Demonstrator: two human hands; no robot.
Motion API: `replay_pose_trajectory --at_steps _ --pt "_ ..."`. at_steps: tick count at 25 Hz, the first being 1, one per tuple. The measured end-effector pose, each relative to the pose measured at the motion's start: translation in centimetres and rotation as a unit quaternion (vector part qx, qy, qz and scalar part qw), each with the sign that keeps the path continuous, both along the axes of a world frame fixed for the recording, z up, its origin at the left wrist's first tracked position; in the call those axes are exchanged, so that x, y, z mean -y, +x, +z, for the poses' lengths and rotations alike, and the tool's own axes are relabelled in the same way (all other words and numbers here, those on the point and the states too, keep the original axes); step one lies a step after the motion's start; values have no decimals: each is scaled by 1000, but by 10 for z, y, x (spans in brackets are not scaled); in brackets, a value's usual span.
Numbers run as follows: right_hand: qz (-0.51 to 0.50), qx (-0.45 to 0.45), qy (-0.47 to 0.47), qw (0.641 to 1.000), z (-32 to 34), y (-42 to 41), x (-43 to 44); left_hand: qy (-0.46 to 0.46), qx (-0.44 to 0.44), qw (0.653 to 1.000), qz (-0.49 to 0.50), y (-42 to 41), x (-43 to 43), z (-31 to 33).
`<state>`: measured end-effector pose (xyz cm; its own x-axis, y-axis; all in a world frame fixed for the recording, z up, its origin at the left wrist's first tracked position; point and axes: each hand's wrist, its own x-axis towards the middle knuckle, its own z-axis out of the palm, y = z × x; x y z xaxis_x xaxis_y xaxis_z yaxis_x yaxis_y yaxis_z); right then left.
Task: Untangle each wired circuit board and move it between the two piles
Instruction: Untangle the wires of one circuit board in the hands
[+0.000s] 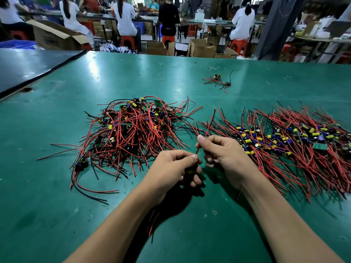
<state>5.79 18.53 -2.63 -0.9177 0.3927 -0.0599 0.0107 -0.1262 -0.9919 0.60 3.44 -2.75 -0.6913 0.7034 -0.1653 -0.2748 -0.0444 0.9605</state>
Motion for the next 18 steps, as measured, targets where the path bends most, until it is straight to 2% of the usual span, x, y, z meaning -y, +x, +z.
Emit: replay_pose_trajectory --at_steps 3,9,16,18 --pt "6 -1 -78 997 1 -2 3 16 7 1000 -23 2 1 3" --pt "-79 -17 -133 988 2 -3 5 18 -11 999 25 4 0 3" --pt "-38 -36 -223 973 5 -4 10 20 19 1000 11 2 -2 3" --pt "-31 -38 -213 976 5 -5 9 13 22 1000 4 2 -2 4"
